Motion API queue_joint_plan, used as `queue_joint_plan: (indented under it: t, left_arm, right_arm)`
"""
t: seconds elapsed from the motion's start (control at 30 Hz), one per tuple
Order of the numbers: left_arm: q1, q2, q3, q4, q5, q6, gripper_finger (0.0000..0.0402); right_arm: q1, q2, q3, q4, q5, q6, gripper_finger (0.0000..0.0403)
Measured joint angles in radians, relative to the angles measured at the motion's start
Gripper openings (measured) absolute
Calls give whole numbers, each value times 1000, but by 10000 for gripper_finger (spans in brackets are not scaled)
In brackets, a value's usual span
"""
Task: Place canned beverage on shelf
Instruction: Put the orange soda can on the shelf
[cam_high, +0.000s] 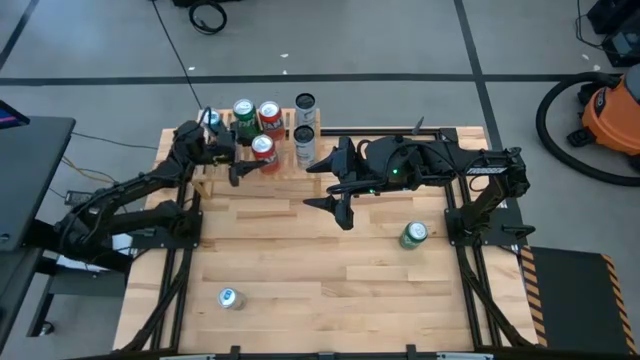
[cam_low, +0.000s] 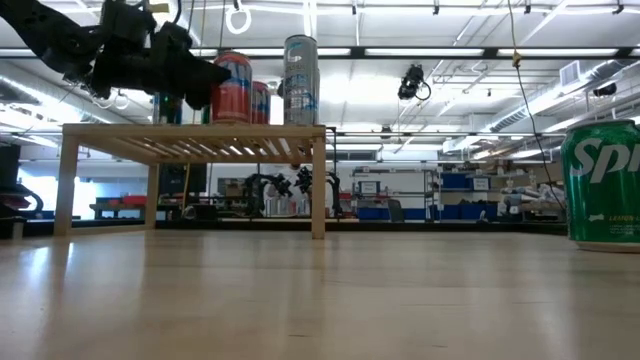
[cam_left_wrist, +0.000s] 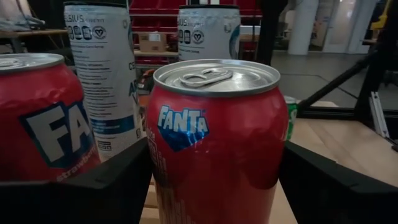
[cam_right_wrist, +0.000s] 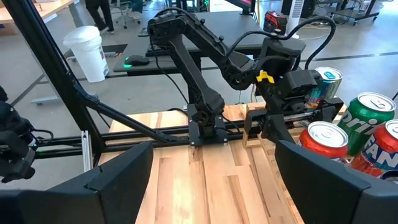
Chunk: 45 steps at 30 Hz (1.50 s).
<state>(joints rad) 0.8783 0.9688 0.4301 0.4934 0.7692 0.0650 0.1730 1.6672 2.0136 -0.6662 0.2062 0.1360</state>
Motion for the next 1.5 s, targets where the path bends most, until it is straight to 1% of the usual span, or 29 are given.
queue_joint_plan:
  t: [0.17, 0.3, 0.6, 0.67, 0.9, 1.07, 1.17, 1.5]
  left_arm:
    - [18, 0, 0, 1, 43, 30, 307]
    - [18, 2, -2, 23, 44, 38, 307]
    - [7, 4, -2, 53, 15, 59, 307]
    - [-1, 20, -1, 83, 13, 53, 307]
    - [-24, 98, 45, 80, 1, 35, 307]
    - [-23, 99, 58, 76, -15, 25, 307]
    - [-23, 99, 57, 38, -31, 25, 307]
    - [-23, 99, 57, 29, -32, 31, 307]
  right_arm:
    - [0, 0, 0, 0, 0, 0, 348]
    - [0, 0, 0, 0, 0, 0, 348]
    - [0, 0, 0, 0, 0, 0, 348]
    - [0, 0, 0, 0, 0, 0, 348]
    - [0, 0, 0, 0, 0, 0, 348]
    - [0, 0, 0, 0, 0, 0, 348]
    - [0, 0, 0, 0, 0, 0, 348]
    - [0, 0, 0, 0, 0, 0, 348]
